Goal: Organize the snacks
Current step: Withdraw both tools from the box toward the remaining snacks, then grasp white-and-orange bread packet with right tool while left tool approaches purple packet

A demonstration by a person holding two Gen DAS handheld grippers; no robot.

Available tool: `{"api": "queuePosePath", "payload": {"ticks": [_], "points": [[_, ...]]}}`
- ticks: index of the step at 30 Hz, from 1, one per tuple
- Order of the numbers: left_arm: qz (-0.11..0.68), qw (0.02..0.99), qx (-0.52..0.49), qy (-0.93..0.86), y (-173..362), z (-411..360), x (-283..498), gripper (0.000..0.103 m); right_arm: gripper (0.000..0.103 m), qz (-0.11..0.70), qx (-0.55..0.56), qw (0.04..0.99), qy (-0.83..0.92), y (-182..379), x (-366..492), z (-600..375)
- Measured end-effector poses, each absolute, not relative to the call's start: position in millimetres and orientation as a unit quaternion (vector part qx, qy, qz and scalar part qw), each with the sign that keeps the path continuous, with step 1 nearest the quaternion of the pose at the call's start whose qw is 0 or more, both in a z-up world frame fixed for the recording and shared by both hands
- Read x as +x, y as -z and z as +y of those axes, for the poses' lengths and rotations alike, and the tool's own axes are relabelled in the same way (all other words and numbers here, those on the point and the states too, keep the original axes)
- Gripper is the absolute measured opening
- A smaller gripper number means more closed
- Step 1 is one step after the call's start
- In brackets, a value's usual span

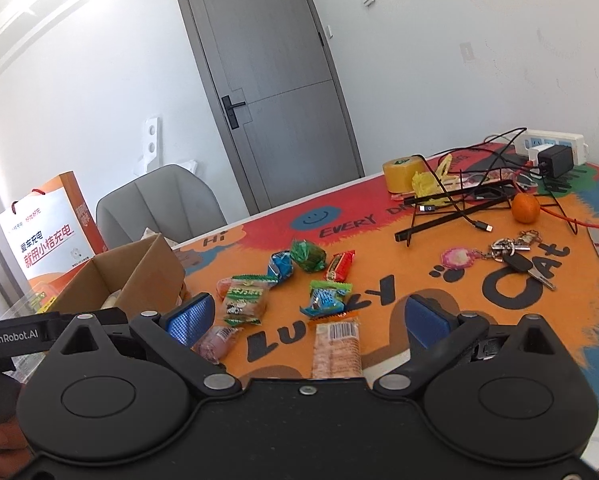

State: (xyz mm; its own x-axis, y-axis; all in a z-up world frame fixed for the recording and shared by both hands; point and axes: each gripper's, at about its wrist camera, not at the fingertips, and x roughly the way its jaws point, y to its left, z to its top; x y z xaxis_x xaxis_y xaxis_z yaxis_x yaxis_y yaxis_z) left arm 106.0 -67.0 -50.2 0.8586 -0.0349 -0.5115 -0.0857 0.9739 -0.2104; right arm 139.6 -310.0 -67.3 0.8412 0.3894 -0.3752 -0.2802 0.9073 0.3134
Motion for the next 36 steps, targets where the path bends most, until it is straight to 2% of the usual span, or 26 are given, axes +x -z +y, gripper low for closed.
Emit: {"api": "queuePosePath", "payload": {"ticks": [6,10,14,16,24,36], "points": [[0.268,0.956,-0.117,-0.003,59.6,-78.1,105.4,0.096,0.102,0.228,0.12,0.95,-0.176,75.2,138.3,-318.7],[0.273,0.955,-0.121,0.0,66.1,-82.9,106.6,0.085,0.1,0.235,0.114,0.949,-0.179,83.3,139.8,-323.1],[0.286,0.949,-0.13,0.001,75.5,-87.0,110.7,0.071,0.092,0.252,0.115,0.944,-0.181,93.1,144.5,-325.0],[0.291,0.948,-0.128,0.003,79.0,-89.1,114.0,0.068,0.088,0.259,0.116,0.941,-0.182,97.4,146.8,-324.9],[0.293,0.948,-0.12,-0.002,89.3,-97.5,130.0,0.065,0.071,0.287,0.113,0.932,-0.191,112.2,159.4,-317.2],[0.291,0.95,-0.113,-0.027,97.2,-102.9,161.3,0.063,0.056,0.31,0.108,0.923,-0.198,124.0,180.5,-305.5]]}}
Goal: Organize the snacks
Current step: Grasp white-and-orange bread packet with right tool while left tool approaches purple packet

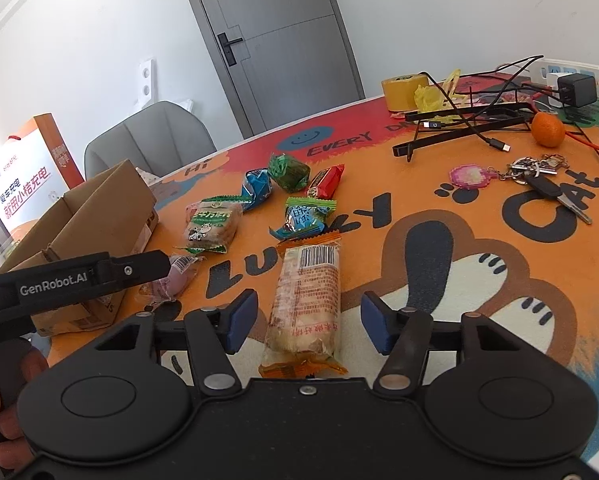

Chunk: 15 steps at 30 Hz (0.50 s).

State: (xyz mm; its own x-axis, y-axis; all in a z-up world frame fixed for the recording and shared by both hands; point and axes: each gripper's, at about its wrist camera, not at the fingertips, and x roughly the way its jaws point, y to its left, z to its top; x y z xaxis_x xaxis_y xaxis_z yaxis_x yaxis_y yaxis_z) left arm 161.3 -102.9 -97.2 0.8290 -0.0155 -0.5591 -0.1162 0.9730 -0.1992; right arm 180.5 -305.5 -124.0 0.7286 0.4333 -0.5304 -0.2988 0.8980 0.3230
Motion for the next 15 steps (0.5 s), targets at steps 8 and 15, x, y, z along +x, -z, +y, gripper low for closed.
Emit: {"api": "queuePosePath", "payload": {"ticks": [8,15], "points": [[0.299,0.948,-0.103,-0.03,102.0,-106.8,173.2,0.062,0.037,0.321,0.093,0.923,-0.193,127.0,191.6,-304.9],[0.304,0.947,-0.093,-0.044,109.4,-111.7,181.4,0.062,0.036,0.318,0.11,0.927,-0.163,127.7,194.4,-325.7]]}}
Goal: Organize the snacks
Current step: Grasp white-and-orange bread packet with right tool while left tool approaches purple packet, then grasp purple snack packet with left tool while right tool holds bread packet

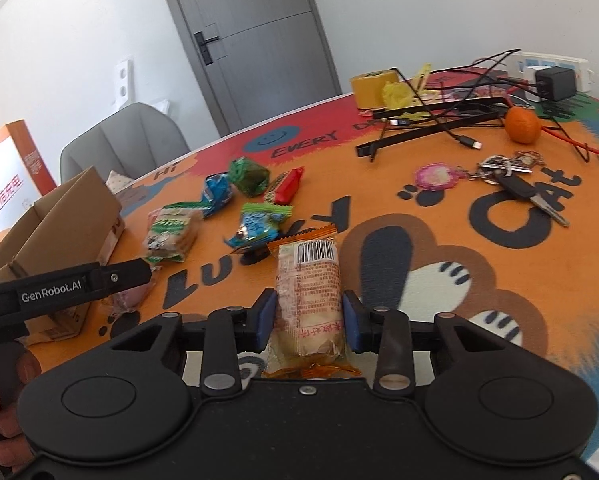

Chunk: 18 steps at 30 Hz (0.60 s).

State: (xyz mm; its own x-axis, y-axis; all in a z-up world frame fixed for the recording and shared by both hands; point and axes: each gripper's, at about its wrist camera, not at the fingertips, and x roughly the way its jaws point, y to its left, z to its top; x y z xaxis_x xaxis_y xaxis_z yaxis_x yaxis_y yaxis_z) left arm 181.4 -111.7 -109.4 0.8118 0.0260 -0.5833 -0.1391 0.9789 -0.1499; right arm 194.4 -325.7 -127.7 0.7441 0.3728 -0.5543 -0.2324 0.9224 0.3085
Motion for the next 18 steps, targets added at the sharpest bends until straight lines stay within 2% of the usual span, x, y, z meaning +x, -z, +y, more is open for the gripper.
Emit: {"api": "queuePosePath", "payload": {"ticks": [10,12,15,16,18], "points": [[0.3,0.95,-0.056,-0.069,121.3,-116.7,187.3,0.062,0.037,0.315,0.112,0.93,-0.151,129.2,191.9,-332.1],[0.307,0.948,-0.056,-0.068,122.6,-115.5,187.6,0.06,0.037,0.316,0.113,0.93,-0.15,129.1,191.7,-332.1],[0.313,0.946,-0.052,-0.072,124.2,-113.7,188.5,0.044,0.037,0.318,0.113,0.93,-0.147,128.3,191.0,-331.4],[0.313,0.946,-0.049,-0.073,124.2,-113.0,188.5,0.034,0.037,0.318,0.113,0.93,-0.146,127.9,190.7,-331.2],[0.314,0.946,-0.046,-0.07,124.5,-112.1,187.9,0.032,0.037,0.319,0.112,0.93,-0.145,127.5,189.9,-330.7]]}}
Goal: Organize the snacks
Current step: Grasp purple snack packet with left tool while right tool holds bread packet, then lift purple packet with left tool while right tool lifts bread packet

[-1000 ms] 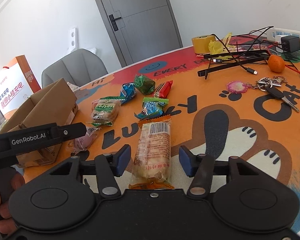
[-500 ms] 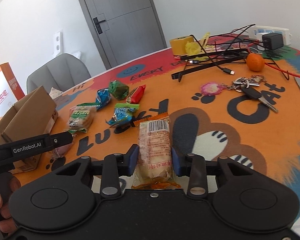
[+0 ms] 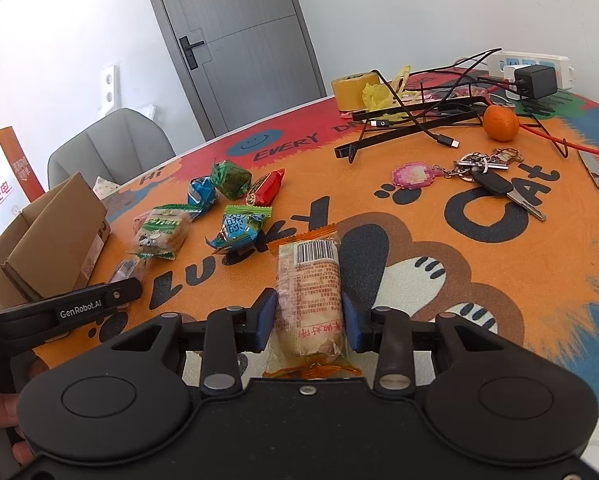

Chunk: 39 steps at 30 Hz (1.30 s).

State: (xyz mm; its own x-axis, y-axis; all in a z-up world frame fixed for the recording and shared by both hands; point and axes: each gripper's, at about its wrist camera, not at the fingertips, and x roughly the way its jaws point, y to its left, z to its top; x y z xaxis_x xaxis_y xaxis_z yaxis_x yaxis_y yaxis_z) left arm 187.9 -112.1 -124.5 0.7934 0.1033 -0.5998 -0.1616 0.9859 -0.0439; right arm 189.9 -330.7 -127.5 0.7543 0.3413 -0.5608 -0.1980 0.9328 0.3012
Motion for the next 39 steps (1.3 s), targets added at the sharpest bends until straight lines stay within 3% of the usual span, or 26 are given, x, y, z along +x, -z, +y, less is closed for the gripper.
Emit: {"api": "queuePosePath", "payload": {"ticks": [8,13,15,19,22,24,27,29,31,35,39], "points": [[0.318,0.946,-0.054,-0.039,120.0,-114.5,177.2,0.022,0.037,0.325,0.114,0.928,-0.139,124.4,186.5,-330.1],[0.323,0.944,-0.06,-0.015,116.0,-118.5,168.7,0.019,0.035,0.313,0.114,0.933,-0.134,119.0,181.4,-330.9],[0.324,0.944,-0.065,-0.009,114.5,-119.5,165.6,0.018,0.029,0.31,0.113,0.934,-0.135,117.4,179.8,-330.7],[0.328,0.943,-0.066,0.005,112.2,-121.3,159.9,0.018,0.029,0.311,0.112,0.934,-0.135,116.7,177.2,-329.7],[0.335,0.94,-0.064,0.017,111.5,-123.5,156.2,0.018,0.038,0.31,0.106,0.936,-0.13,115.9,174.7,-327.8],[0.342,0.938,-0.06,0.021,111.2,-125.2,155.4,0.019,0.06,0.308,0.105,0.937,-0.127,116.6,174.4,-326.8],[0.347,0.937,-0.042,0.016,110.9,-129.4,155.2,0.027,0.064,0.31,0.097,0.938,-0.122,120.1,176.3,-322.0],[0.348,0.937,-0.034,0.012,111.5,-130.6,155.4,0.054,0.064,0.316,0.094,0.936,-0.125,123.5,178.5,-319.3],[0.337,0.941,-0.036,0.008,110.5,-129.3,154.0,0.068,0.064,0.318,0.089,0.936,-0.126,126.4,179.1,-317.0],[0.318,0.948,-0.022,0.001,109.2,-130.9,155.5,0.077,0.056,0.314,0.074,0.938,-0.124,126.8,176.9,-316.4],[0.323,0.946,-0.021,-0.005,113.5,-130.3,165.1,0.077,0.051,0.316,0.088,0.936,-0.125,126.0,177.6,-325.3]]}}
